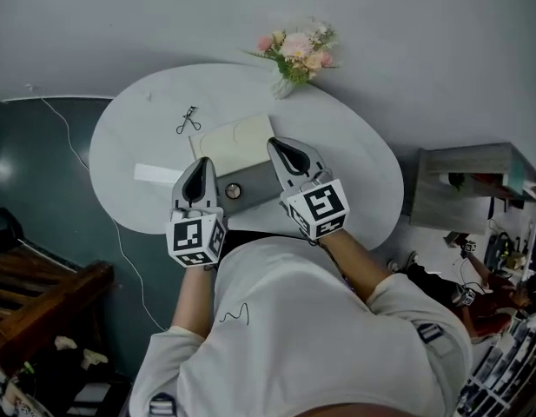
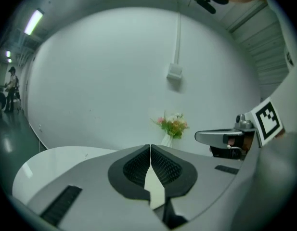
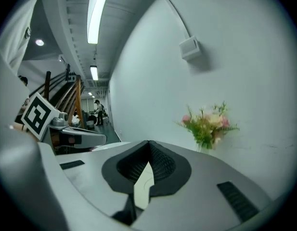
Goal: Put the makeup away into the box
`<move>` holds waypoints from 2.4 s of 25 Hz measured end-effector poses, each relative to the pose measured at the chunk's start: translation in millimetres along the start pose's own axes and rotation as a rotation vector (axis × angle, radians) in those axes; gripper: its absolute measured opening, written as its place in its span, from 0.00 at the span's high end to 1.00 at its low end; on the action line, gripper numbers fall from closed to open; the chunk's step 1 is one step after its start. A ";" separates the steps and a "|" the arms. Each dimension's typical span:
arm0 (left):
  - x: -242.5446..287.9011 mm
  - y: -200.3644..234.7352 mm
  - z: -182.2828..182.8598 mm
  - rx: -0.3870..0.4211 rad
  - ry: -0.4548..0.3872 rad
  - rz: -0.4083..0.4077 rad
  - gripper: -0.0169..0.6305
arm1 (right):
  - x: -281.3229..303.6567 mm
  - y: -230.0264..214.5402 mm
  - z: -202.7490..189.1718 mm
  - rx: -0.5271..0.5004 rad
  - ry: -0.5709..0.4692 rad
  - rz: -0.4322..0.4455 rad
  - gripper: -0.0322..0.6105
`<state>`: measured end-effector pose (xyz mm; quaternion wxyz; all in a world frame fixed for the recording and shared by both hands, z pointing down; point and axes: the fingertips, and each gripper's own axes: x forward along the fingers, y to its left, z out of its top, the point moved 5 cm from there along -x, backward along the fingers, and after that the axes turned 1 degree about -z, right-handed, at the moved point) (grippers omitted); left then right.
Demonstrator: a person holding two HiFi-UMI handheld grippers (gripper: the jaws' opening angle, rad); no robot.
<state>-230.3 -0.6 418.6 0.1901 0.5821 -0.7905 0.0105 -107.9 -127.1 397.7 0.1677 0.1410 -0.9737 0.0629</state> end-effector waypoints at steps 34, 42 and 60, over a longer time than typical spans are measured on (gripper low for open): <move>-29.7 -9.8 111.1 0.148 -0.254 0.105 0.94 | -16.3 3.2 88.3 -0.170 -0.214 -0.006 0.95; -31.6 -13.4 105.3 0.162 -0.257 0.087 0.94 | -18.4 6.0 86.1 -0.173 -0.204 -0.001 0.95; -30.9 -4.9 96.0 0.149 -0.236 0.093 0.94 | -16.8 3.8 86.4 -0.178 -0.182 -0.033 0.95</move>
